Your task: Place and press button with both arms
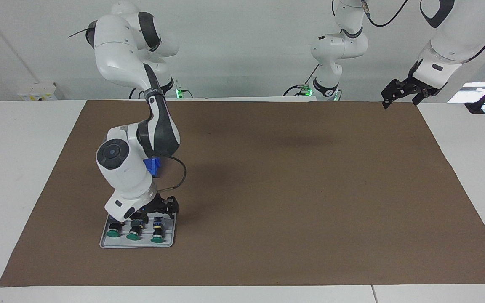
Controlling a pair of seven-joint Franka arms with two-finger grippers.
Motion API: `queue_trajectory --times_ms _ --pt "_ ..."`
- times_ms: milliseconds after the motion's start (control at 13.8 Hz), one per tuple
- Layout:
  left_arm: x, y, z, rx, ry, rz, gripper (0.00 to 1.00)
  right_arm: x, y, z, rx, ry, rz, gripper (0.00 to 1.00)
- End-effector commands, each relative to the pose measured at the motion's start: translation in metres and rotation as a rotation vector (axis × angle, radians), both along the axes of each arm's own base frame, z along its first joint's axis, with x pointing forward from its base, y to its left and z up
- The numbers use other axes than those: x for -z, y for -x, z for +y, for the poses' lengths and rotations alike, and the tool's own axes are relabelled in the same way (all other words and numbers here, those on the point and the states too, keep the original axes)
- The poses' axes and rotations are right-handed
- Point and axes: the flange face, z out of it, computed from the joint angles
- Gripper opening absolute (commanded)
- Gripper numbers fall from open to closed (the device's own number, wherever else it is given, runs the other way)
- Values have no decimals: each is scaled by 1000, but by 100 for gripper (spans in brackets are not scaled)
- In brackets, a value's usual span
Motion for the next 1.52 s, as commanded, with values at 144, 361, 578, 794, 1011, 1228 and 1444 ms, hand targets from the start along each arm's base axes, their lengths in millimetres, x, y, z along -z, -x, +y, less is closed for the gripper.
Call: queue_trajectory --times_ms 144,361,578,794,1011,1228,1444 --pt "-1 10 2 -6 3 5 100 16 -9 -14 8 29 -36 83" --pt "-1 10 2 -4 3 5 100 30 -10 -12 4 21 -71 82" --pt "-1 10 -2 2 1 5 100 44 -7 -12 6 19 -63 80" --pt "-1 11 -2 2 2 6 100 60 -1 -14 5 17 -64 79" --pt "-1 11 -1 3 3 8 100 61 1 -17 4 21 -43 66" --pt "0 11 -1 0 0 11 100 55 5 -20 8 34 12 23" --pt "0 12 -1 0 -1 18 100 36 10 -13 -2 48 34 0"
